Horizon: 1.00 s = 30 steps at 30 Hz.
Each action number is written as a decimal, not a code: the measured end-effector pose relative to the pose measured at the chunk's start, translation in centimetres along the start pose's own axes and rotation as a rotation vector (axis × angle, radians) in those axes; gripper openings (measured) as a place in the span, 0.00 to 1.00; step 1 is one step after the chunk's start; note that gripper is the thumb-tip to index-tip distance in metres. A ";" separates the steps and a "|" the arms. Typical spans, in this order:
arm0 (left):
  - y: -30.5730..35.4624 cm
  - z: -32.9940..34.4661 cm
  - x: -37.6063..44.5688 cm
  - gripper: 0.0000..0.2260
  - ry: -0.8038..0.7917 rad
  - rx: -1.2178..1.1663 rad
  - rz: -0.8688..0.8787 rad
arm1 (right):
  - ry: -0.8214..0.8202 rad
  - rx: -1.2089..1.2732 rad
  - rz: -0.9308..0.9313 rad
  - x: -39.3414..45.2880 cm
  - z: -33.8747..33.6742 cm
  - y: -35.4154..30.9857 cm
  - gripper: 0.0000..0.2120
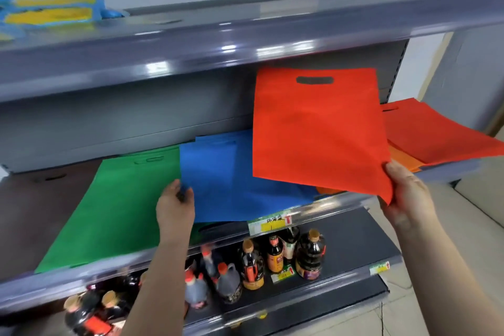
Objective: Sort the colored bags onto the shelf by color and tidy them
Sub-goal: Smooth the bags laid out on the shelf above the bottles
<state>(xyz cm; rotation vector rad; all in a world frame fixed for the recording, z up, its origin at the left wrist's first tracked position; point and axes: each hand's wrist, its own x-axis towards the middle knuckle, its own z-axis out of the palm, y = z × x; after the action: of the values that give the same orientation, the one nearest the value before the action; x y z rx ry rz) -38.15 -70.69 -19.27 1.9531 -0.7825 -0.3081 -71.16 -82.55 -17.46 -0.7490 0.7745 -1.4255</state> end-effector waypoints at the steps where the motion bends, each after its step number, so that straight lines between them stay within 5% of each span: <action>1: 0.6 0.5 -0.6 0.20 0.032 0.032 0.027 | -0.028 -0.005 0.010 0.3 -0.5 -0.4 0.28; 6: 4.9 4.0 -4.8 0.14 0.120 -0.245 0.057 | -0.092 -0.035 0.057 2.0 -3.8 -2.3 0.25; 12: 11.7 9.4 -9.0 0.08 -0.308 -0.722 -0.147 | -0.064 -0.063 0.088 3.3 -8.2 -4.5 0.16; 15: 13.4 13.0 -9.2 0.08 -0.454 -0.650 -0.157 | -0.007 -0.089 0.079 4.6 -10.4 -6.1 0.12; 22: 15.7 20.7 -7.8 0.15 -0.521 -0.495 -0.111 | 0.076 -0.217 0.035 9.8 -14.0 -9.0 0.10; 30: 19.7 28.7 -5.0 0.12 -0.534 -0.306 0.067 | 0.188 -0.484 -0.125 16.9 -16.8 -13.0 0.10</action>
<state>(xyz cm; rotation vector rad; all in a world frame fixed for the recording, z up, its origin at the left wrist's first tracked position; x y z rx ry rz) -64.54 -93.89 -17.02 1.5632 -1.0659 -0.8788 -92.38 -99.45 -16.35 -1.0551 1.2627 -1.4491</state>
